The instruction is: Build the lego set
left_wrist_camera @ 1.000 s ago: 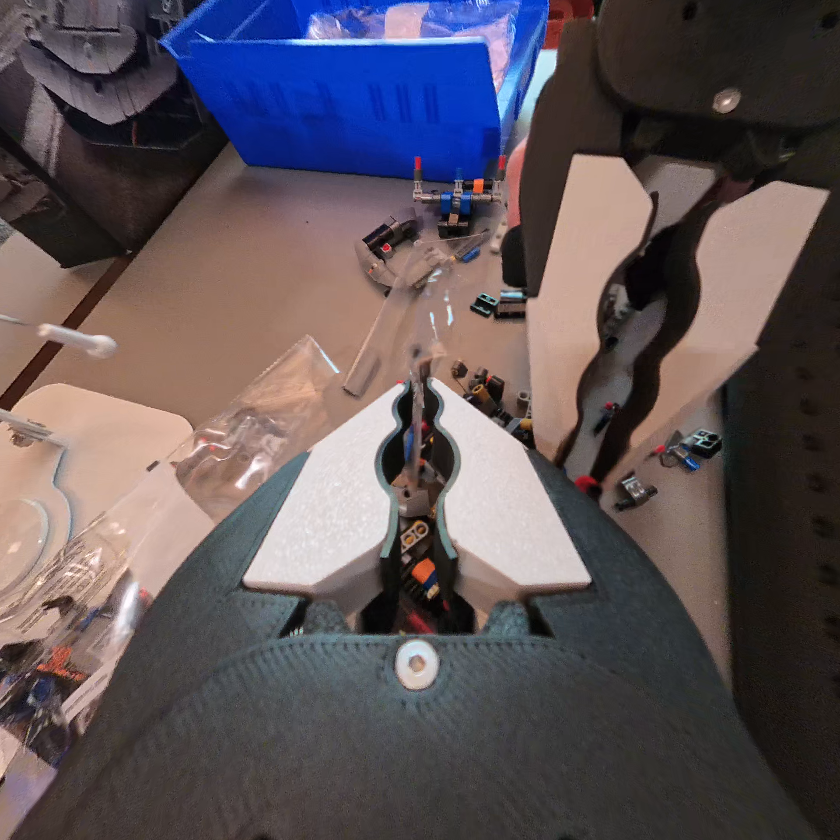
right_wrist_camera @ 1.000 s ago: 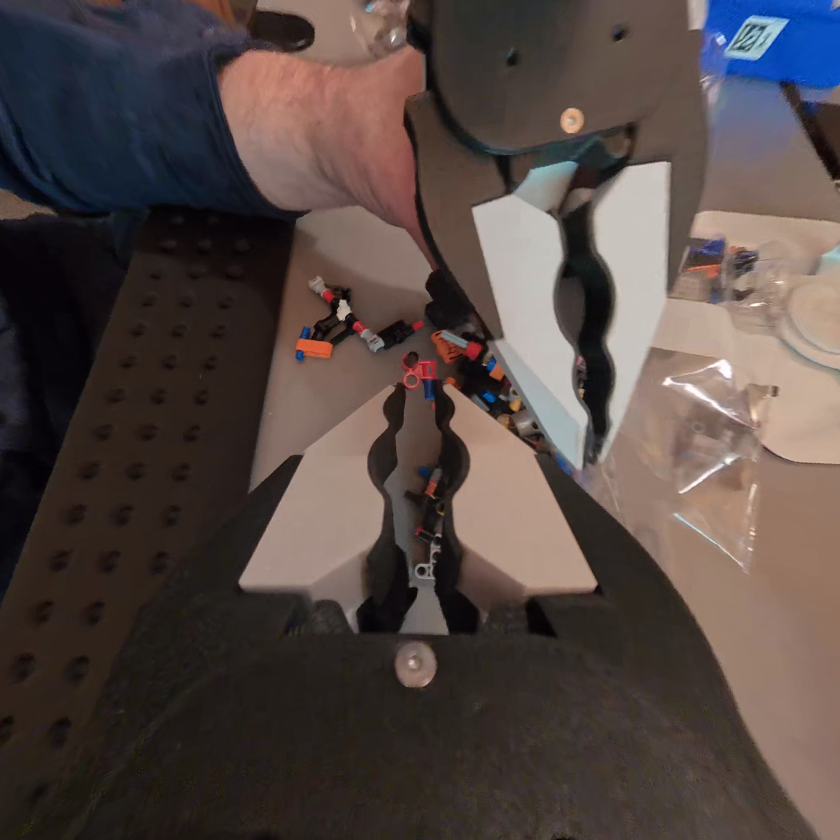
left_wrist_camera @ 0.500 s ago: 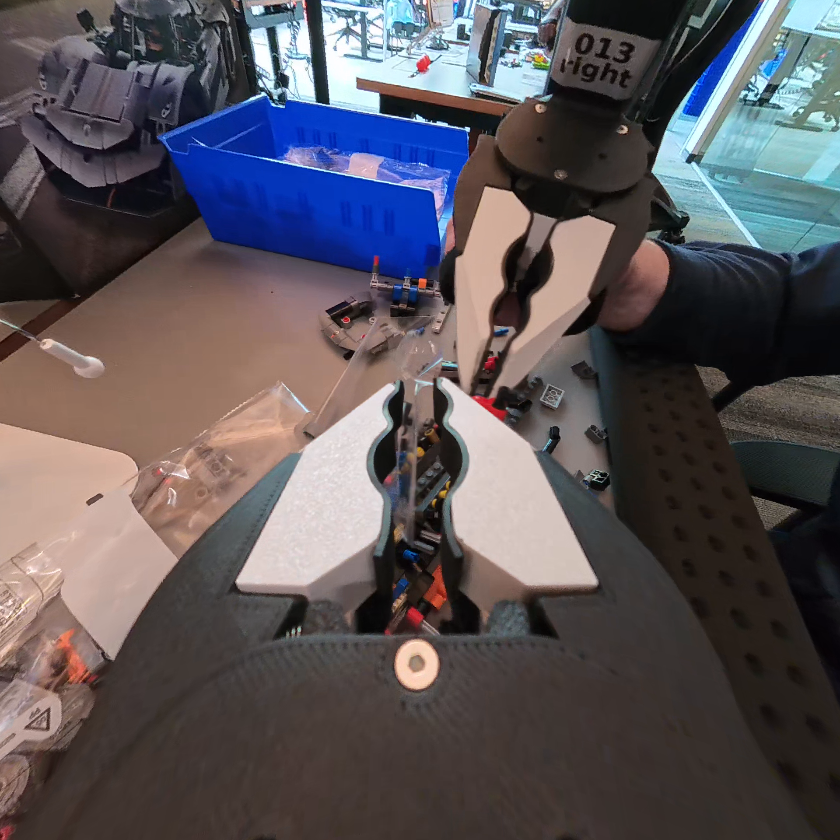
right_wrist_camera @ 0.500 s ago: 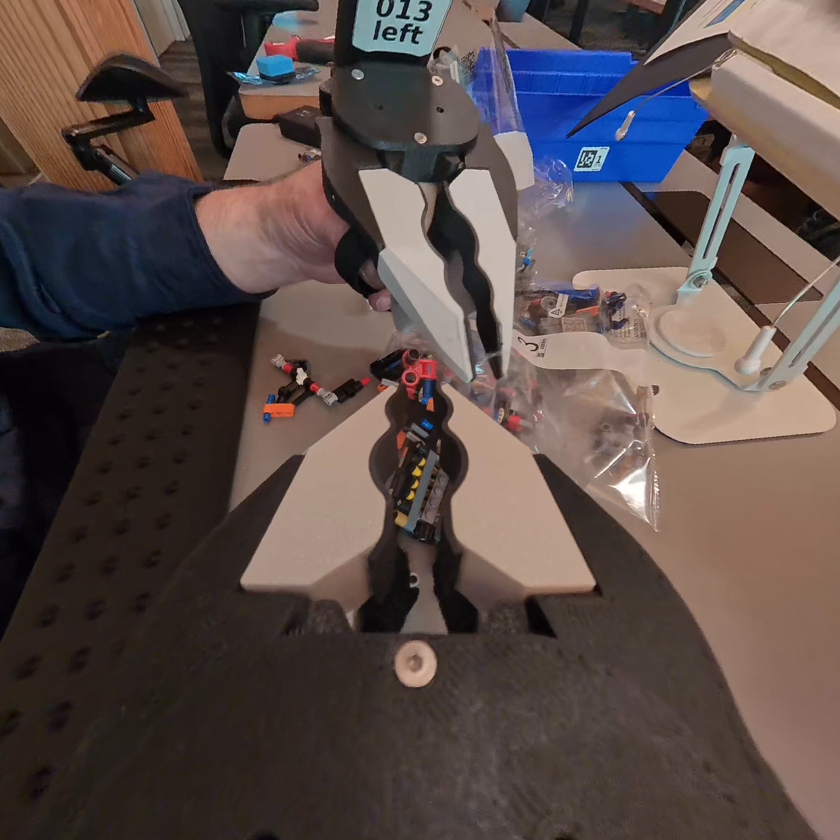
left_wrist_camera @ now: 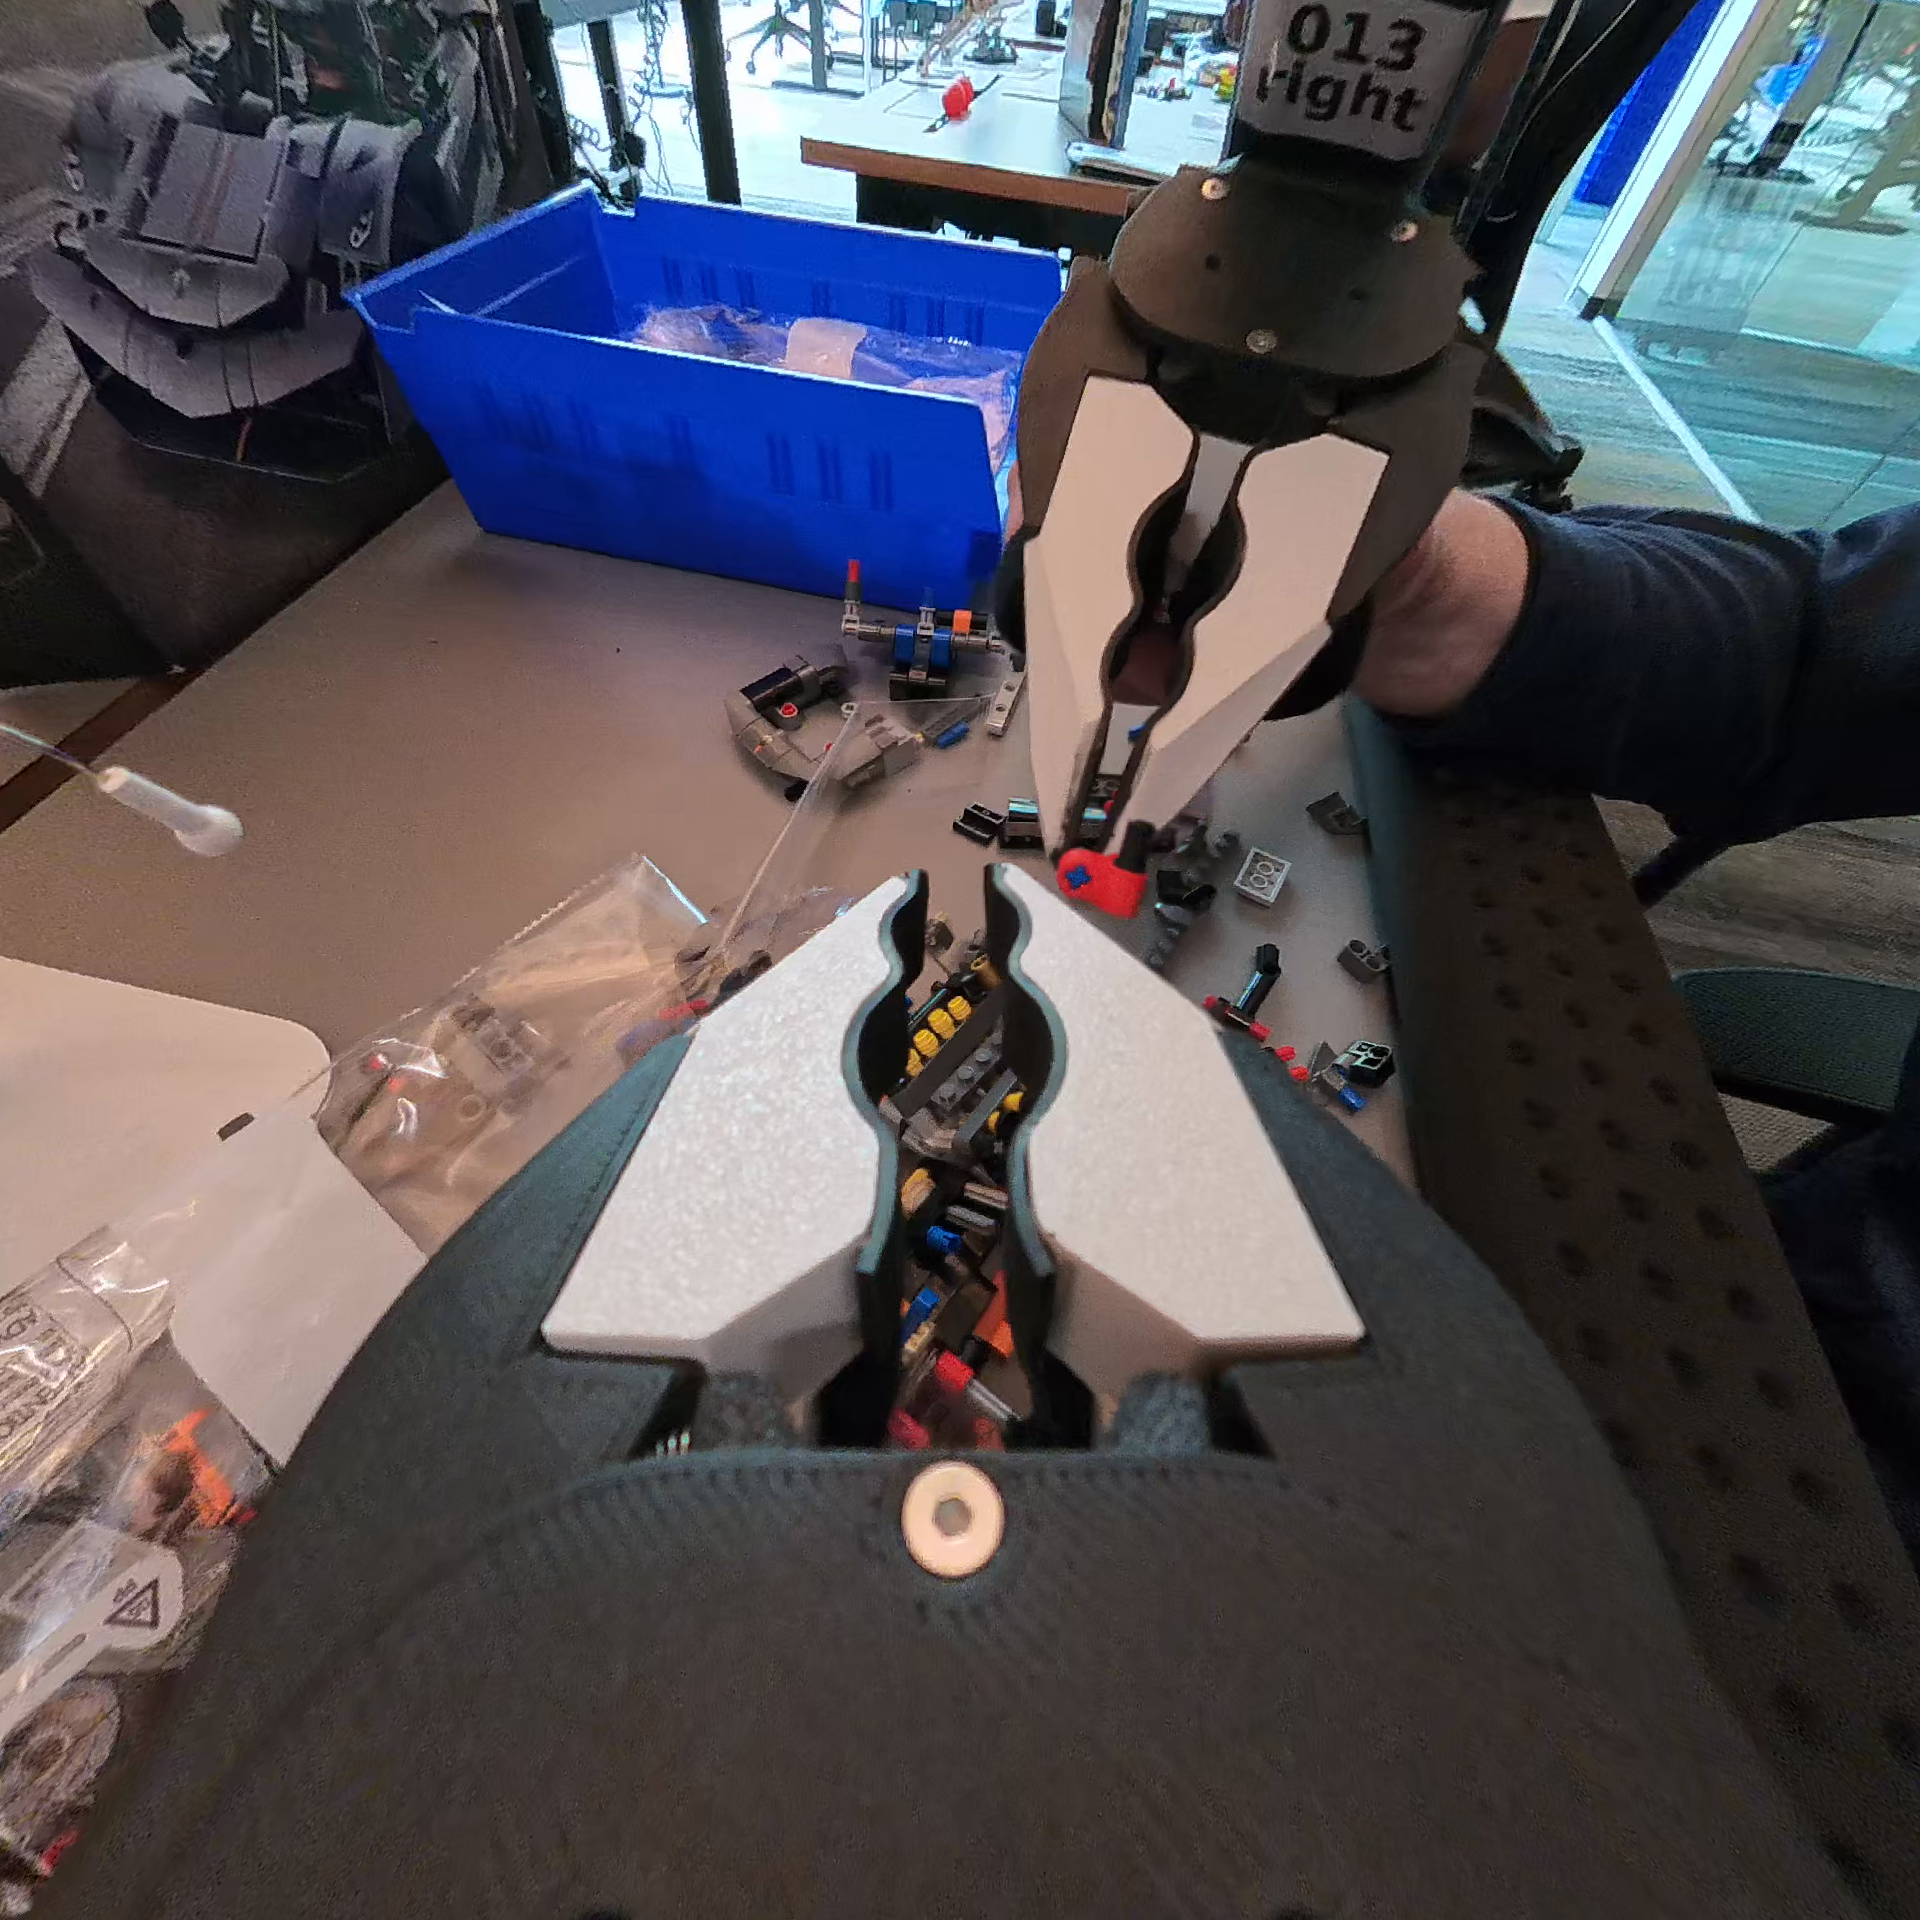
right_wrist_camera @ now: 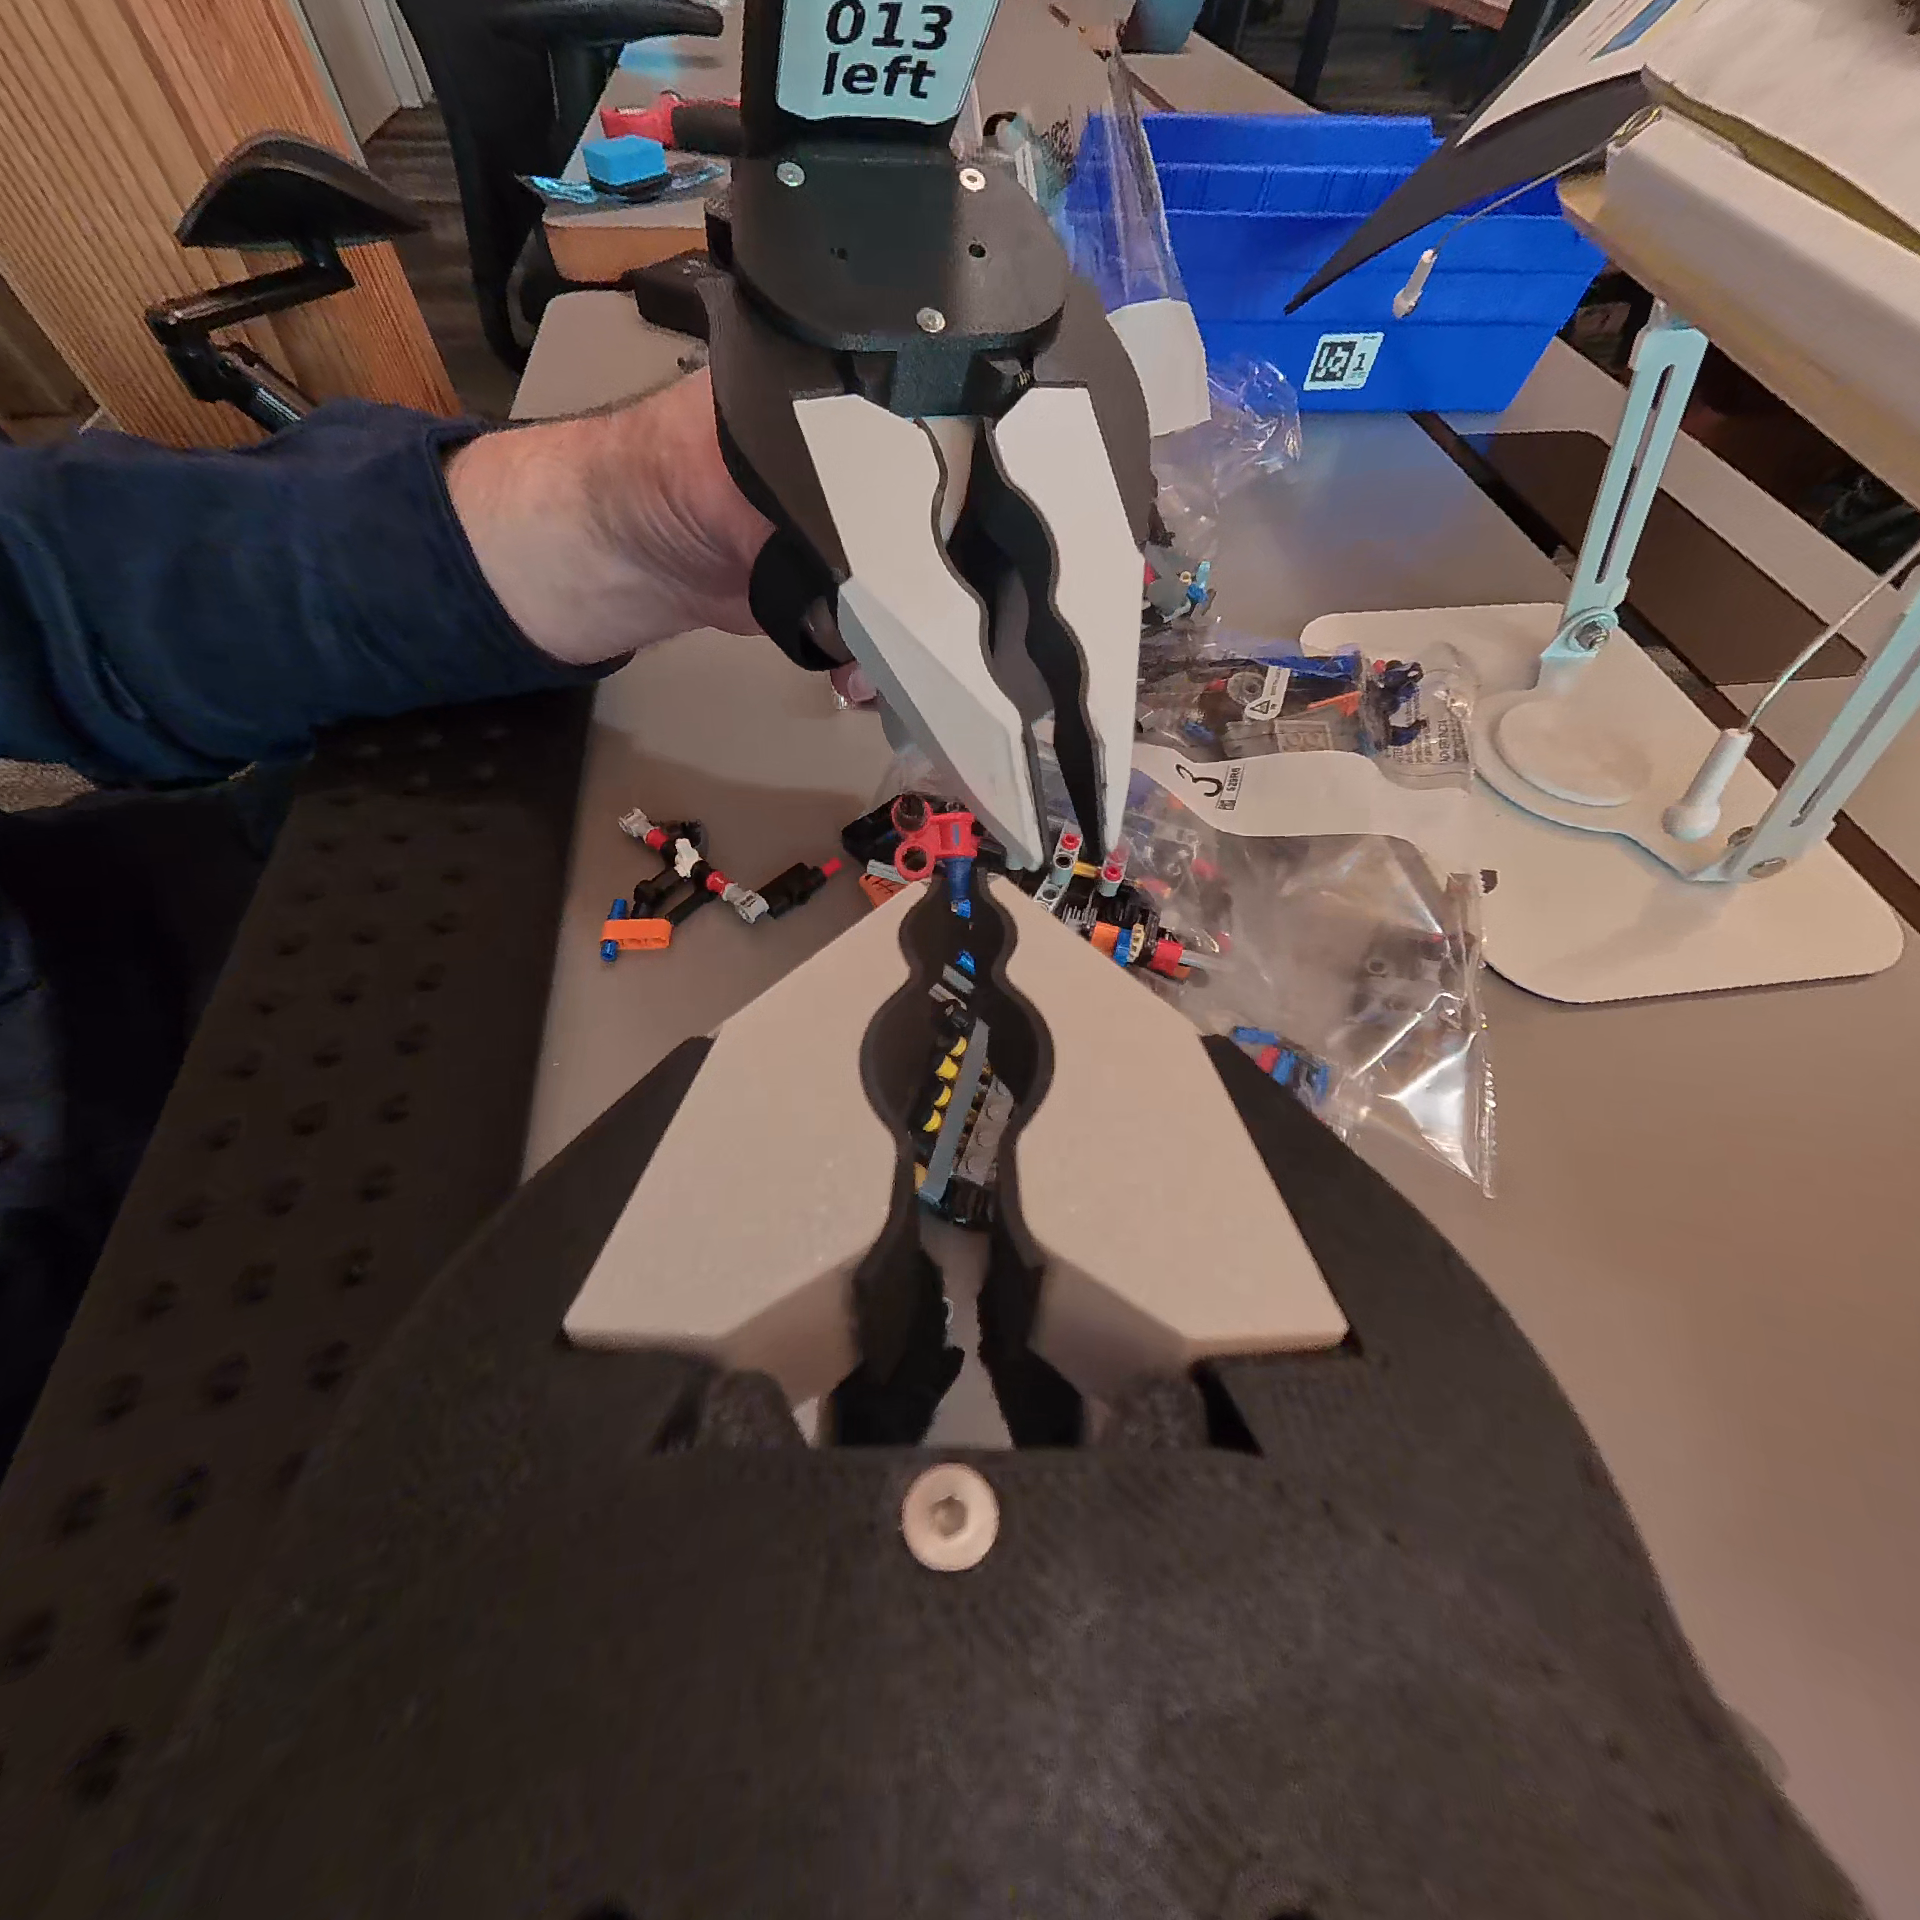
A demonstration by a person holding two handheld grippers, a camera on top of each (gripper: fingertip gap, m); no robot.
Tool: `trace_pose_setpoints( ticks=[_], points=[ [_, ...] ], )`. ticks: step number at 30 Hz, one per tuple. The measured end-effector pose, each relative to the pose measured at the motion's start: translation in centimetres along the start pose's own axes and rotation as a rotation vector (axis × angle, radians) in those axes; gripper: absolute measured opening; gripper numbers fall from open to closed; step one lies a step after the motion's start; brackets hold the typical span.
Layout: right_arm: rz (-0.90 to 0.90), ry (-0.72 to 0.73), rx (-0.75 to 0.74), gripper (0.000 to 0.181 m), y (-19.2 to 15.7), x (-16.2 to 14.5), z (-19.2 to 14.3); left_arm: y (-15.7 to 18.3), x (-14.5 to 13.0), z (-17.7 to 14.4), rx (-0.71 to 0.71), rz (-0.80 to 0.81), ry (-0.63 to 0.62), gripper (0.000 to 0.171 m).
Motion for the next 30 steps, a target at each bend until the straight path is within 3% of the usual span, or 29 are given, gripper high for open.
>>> trace_pose_setpoints(
  ticks=[10, 14, 30],
  points=[
    [0.021, 0.020, 0.021, 0.000, 0.1, 0.2, -0.4, 1.1, -0.4, 1.1, -0.079, 0.044, -0.060, 0.007],
    [0.021, 0.007, 0.033, 0.000, 0.0, 0.1, -0.2, 1.2, -0.3, 1.3, -0.079, 0.044, -0.046, 0.000],
    [0.020, 0.022, 0.008, 0.000, 0.3, 0.2, -0.6, 1.4, 0.2, 0.9, -0.098, 0.048, 0.010, 0.004]
  ],
)
Point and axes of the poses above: each gripper's, where its closed fingertips meet, z out along the fingers, x out of its top, y = z × x across the jaws, the point moved 8 cm from there along -z, back along the fingers, and after that the axes turned 14 degrees about z, right-handed, at the moved point
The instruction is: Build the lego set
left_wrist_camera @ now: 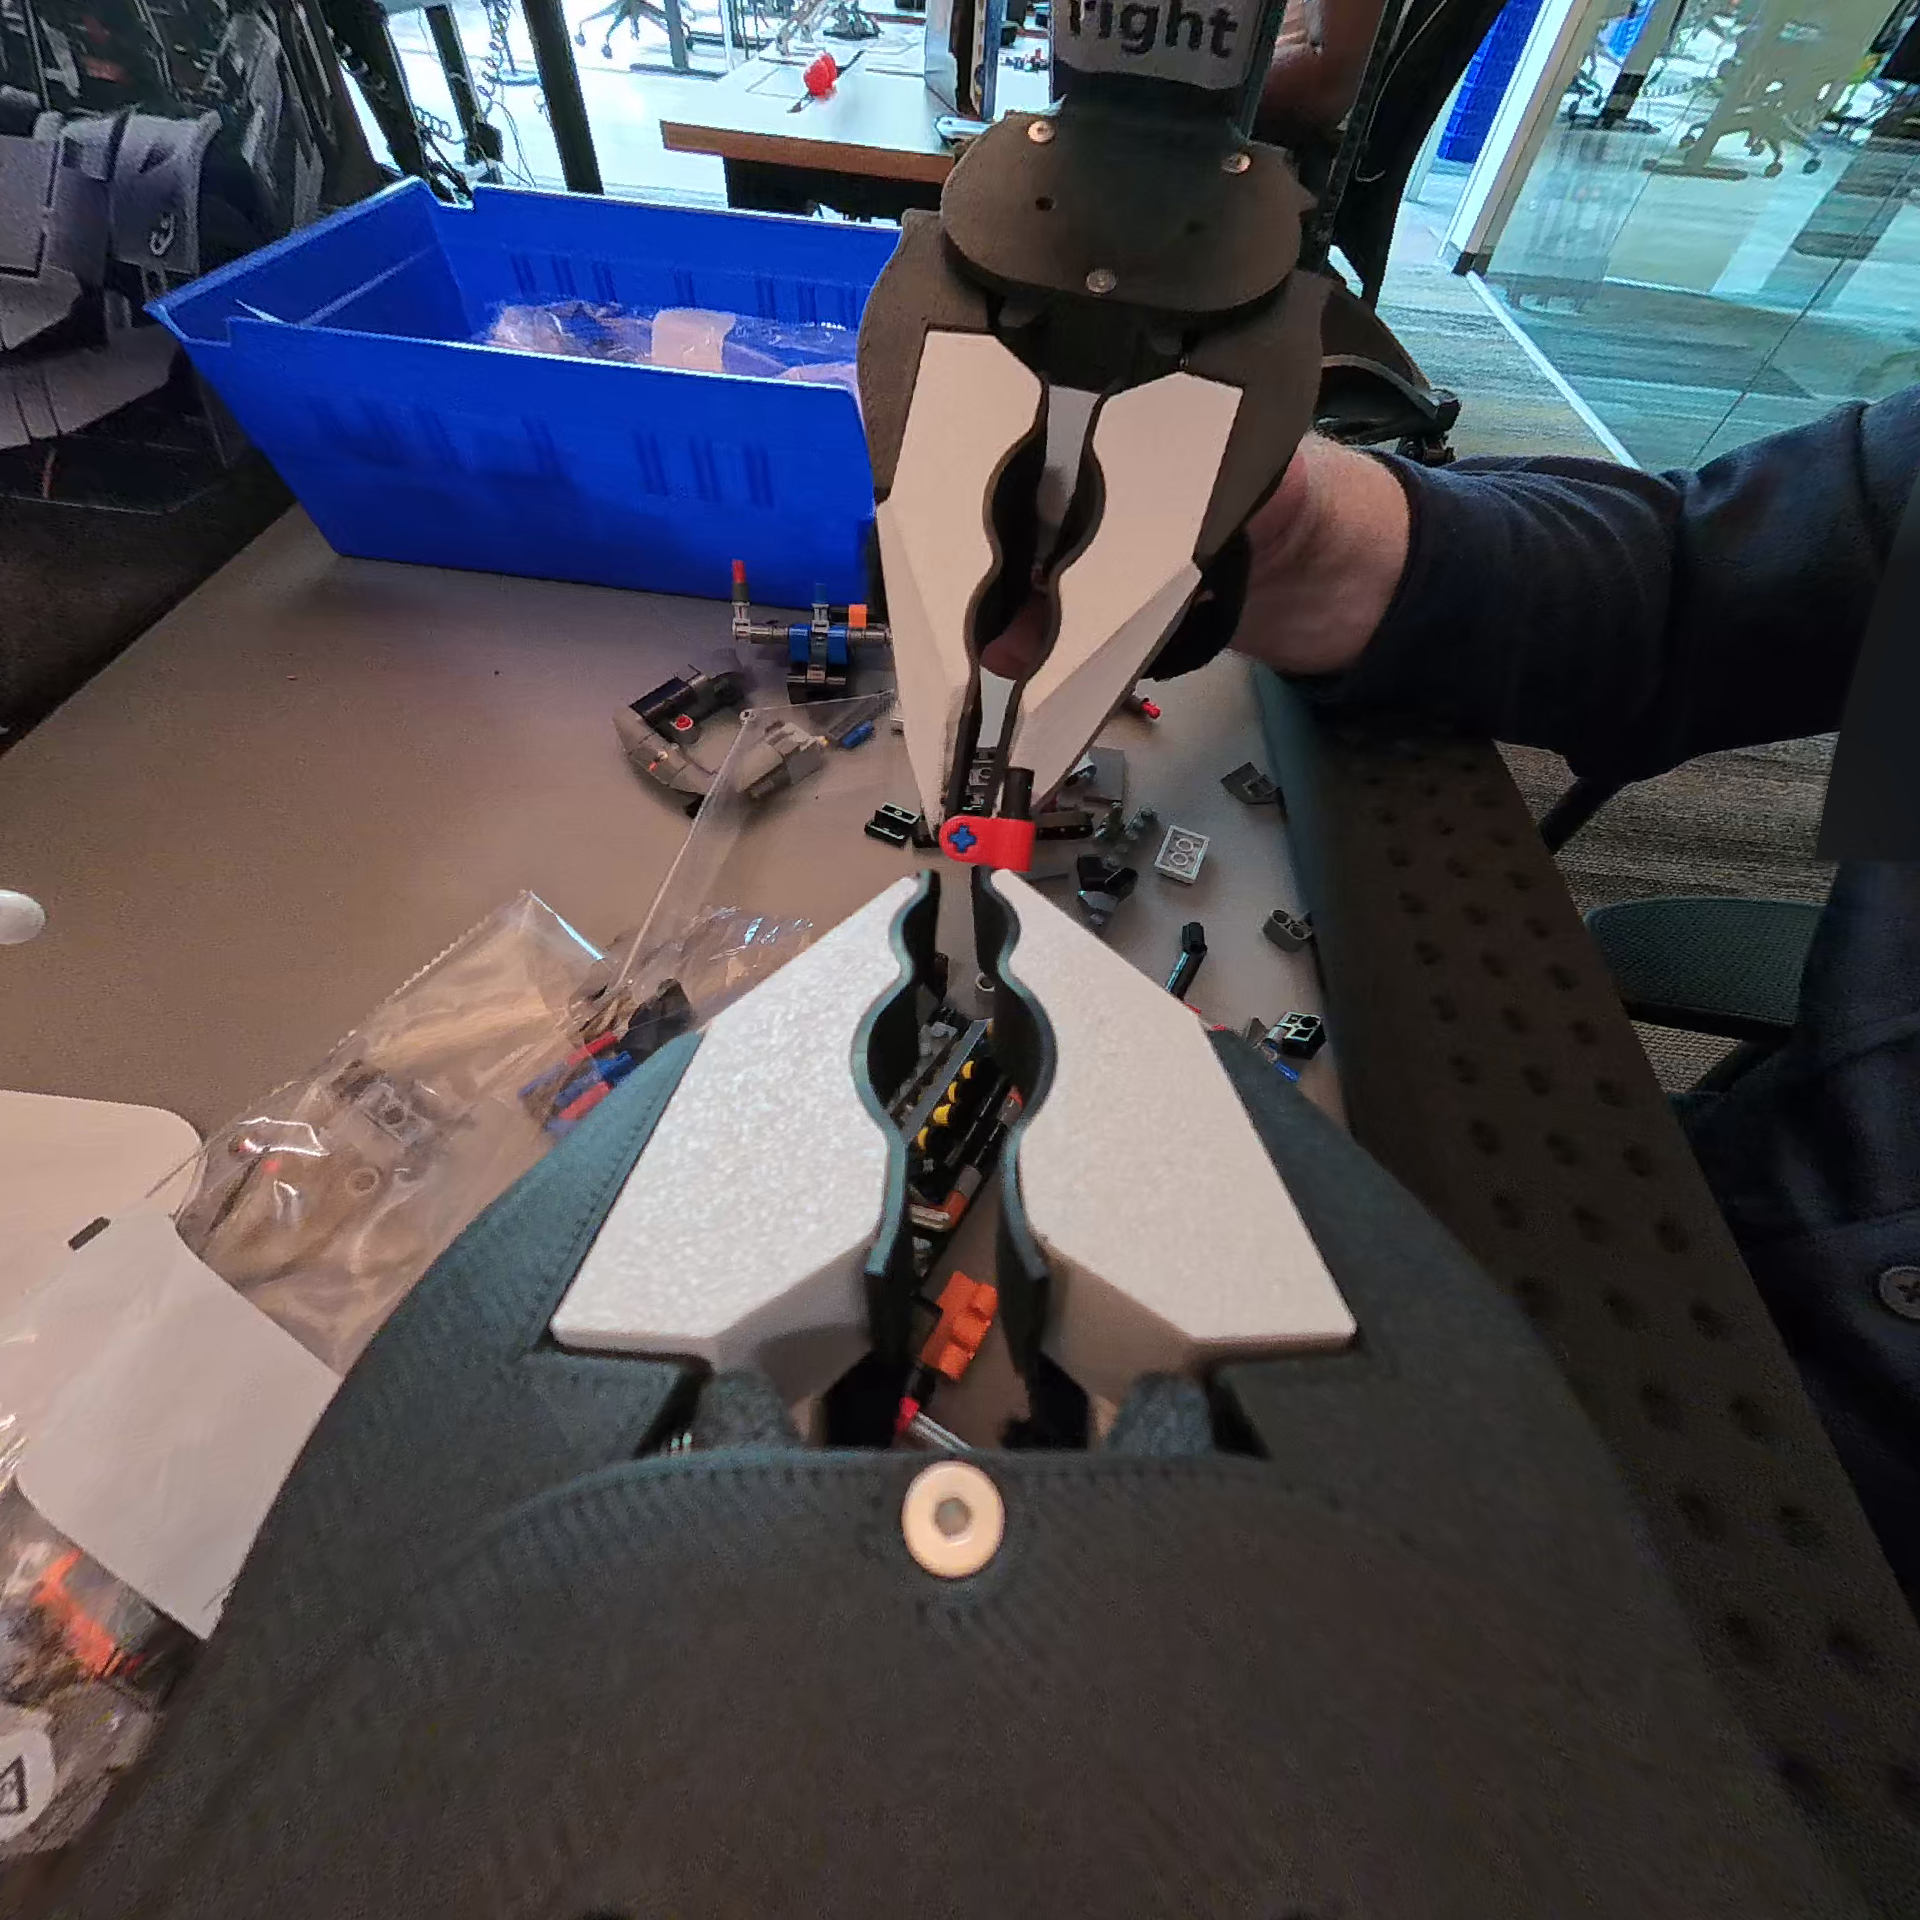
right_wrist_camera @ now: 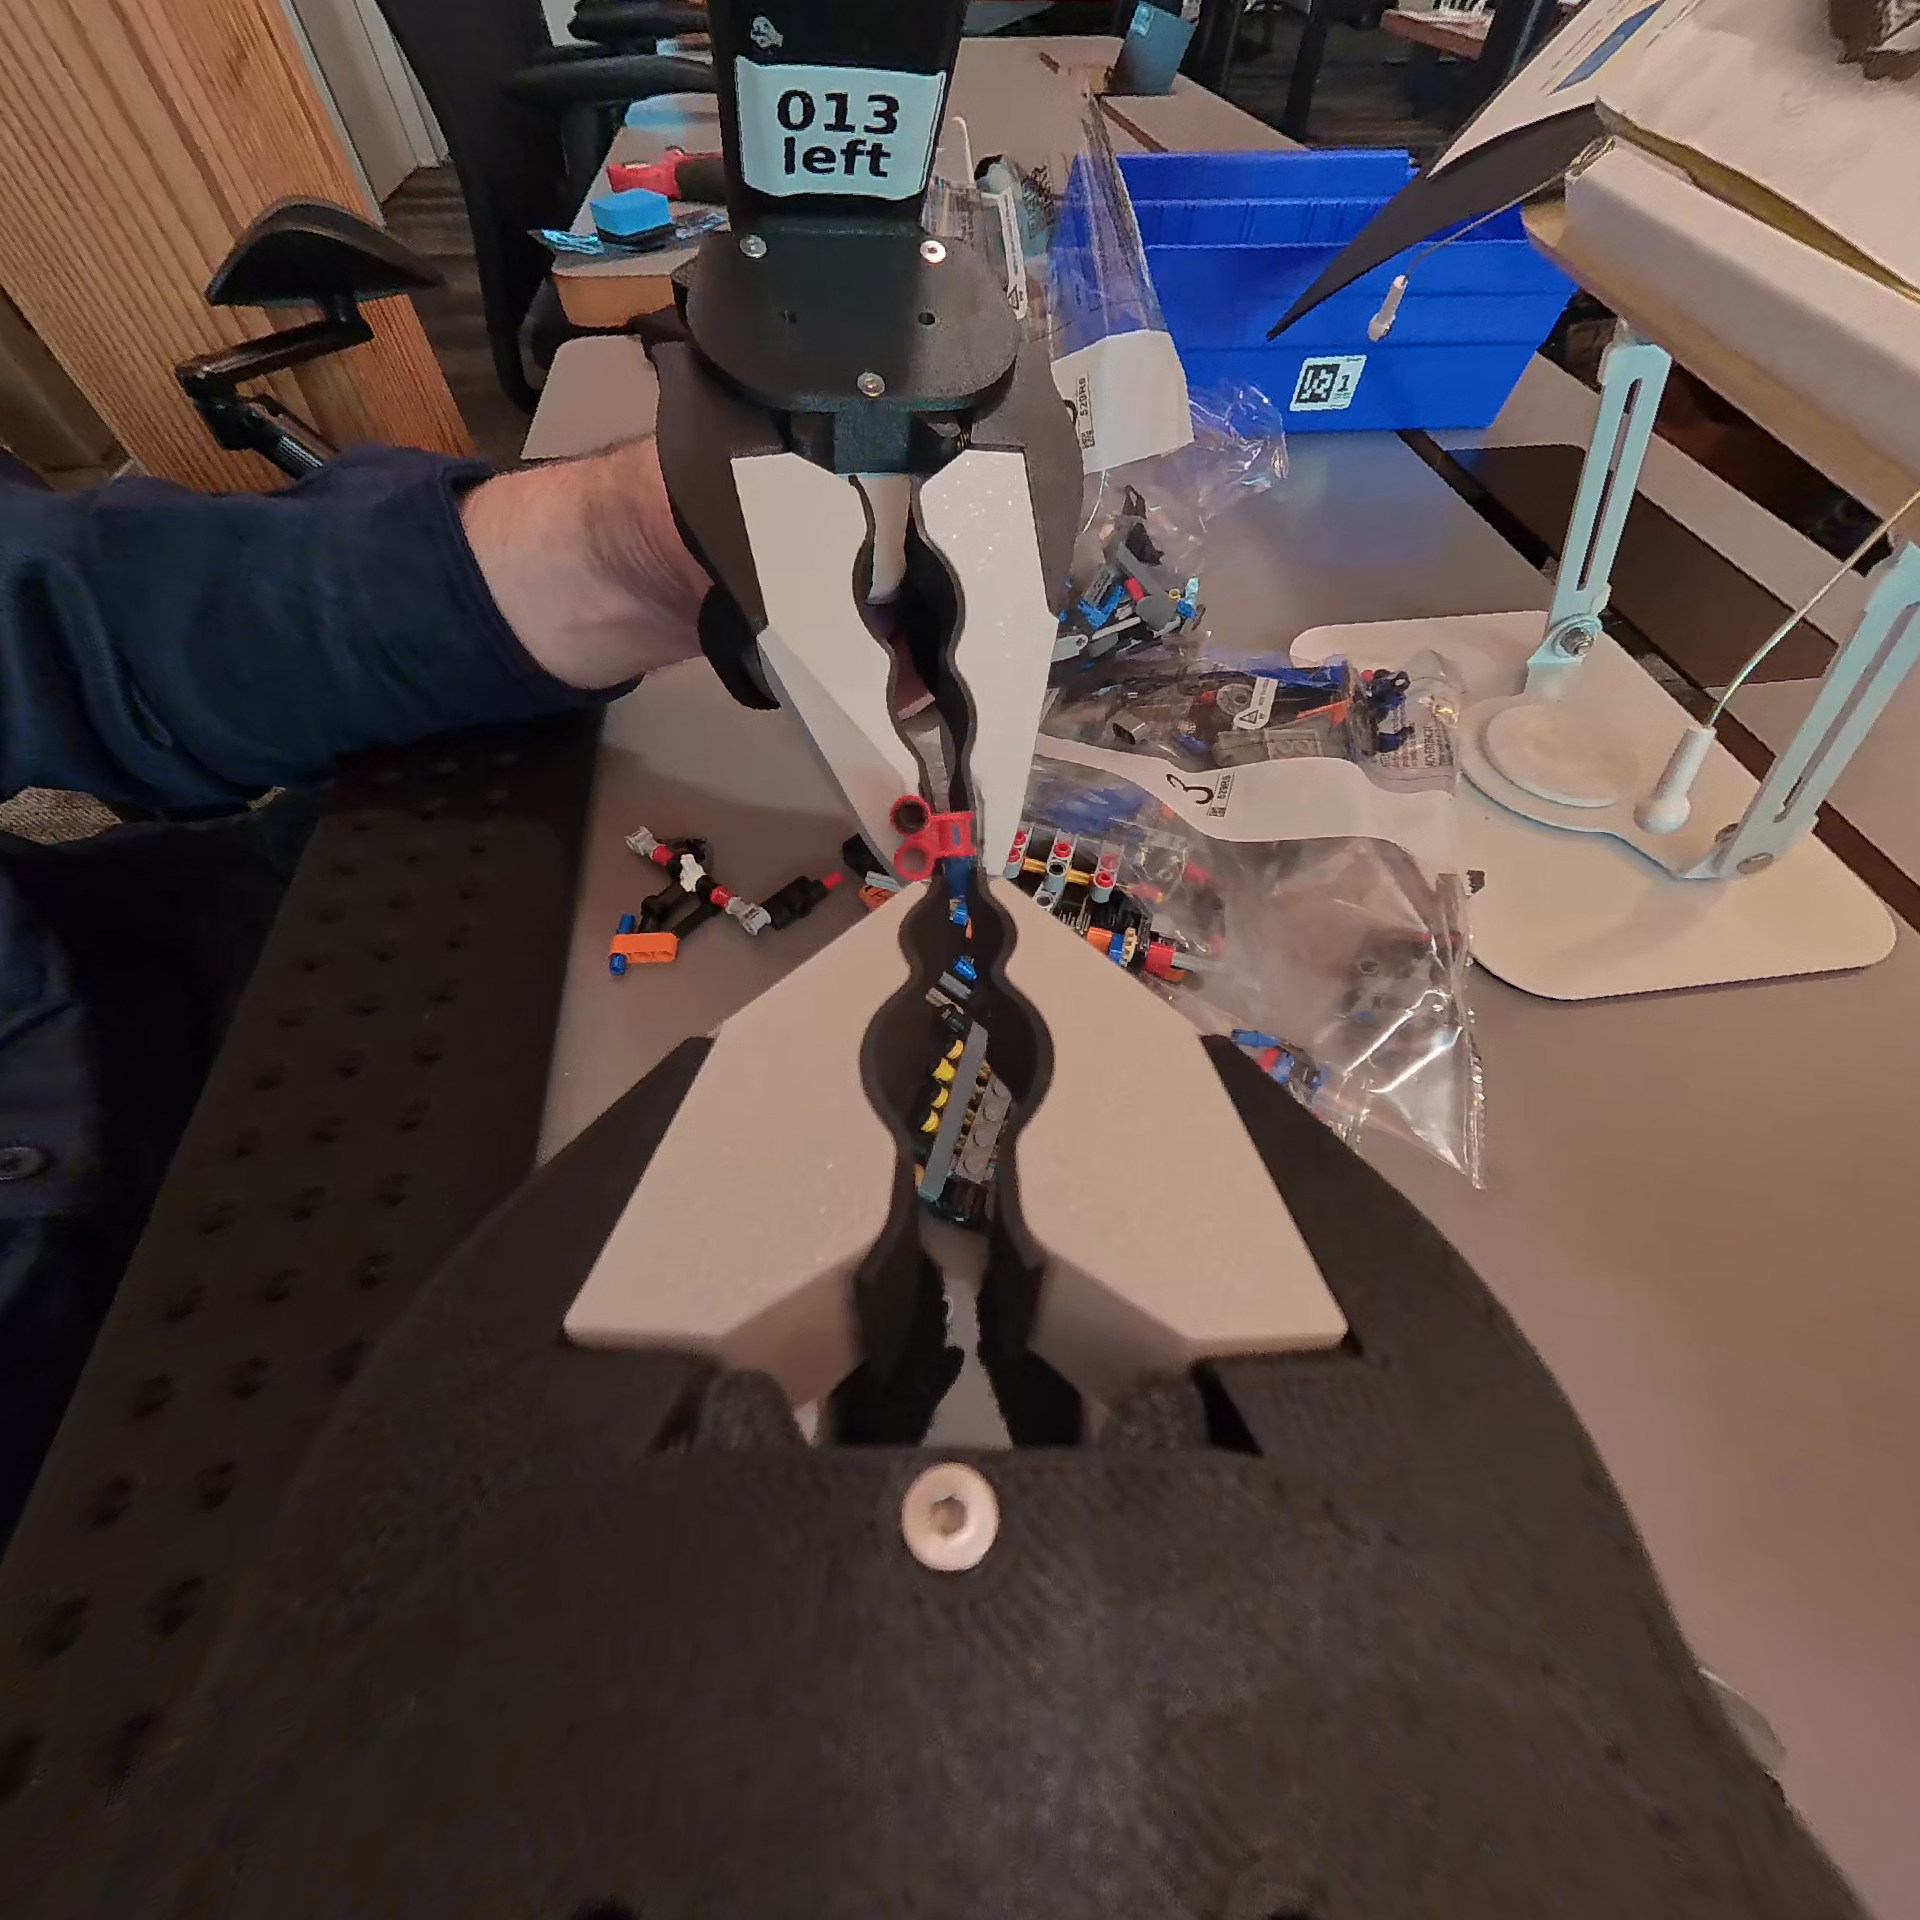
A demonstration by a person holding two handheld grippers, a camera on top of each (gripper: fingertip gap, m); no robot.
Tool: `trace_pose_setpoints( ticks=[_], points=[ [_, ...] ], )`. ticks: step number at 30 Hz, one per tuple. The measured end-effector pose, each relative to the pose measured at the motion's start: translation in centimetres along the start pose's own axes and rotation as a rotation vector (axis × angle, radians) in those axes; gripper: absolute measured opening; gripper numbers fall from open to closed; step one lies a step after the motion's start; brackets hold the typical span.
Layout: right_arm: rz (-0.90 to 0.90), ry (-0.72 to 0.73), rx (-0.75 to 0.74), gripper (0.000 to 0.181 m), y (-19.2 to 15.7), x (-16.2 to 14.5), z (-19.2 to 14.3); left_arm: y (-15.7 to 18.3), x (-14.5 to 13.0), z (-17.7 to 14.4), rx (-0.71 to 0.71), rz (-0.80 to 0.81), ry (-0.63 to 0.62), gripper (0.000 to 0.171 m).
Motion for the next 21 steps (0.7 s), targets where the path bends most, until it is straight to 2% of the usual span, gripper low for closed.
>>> trace_pose_setpoints(
  ticks=[3, 4, 6, 11, 14, 21],
  points=[
    [-0.004, 0.012, -0.003, 0.000, -0.04, 0.12, -0.11, 0.05, 0.03, -0.13, -0.005, 0.008, -0.004, 0.008],
    [-0.005, 0.013, -0.005, 0.000, -0.06, 0.14, -0.12, 0.43, 0.22, -0.17, -0.050, 0.014, 0.016, 0.019],
    [-0.006, 0.018, -0.011, 0.000, -0.01, 0.18, -0.19, 0.76, 0.62, -0.17, -0.080, 0.015, 0.048, 0.027],
    [0.003, 0.021, 0.004, 0.000, -0.03, 0.19, -0.25, 0.63, 0.44, 0.39, -0.059, 0.016, 0.036, 0.024],
    [-0.009, 0.009, -0.001, 0.000, -0.13, 0.09, -0.09, 0.40, 0.30, 0.55, -0.022, 0.025, 0.025, 0.012],
    [-0.046, 0.011, -0.040, 0.000, -0.19, 0.05, 0.00, 0.26, 0.18, 0.50, -0.014, 0.014, 0.013, 0.010]
  ],
)
Point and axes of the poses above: each gripper's, where its closed fingertips meet, z out along the fingers, x out of its top, y = z × x across the jaws, the point moved 8 cm from there along -z, back along the fingers, and after that the axes turned 14 degrees about z, right-handed, at the moved point
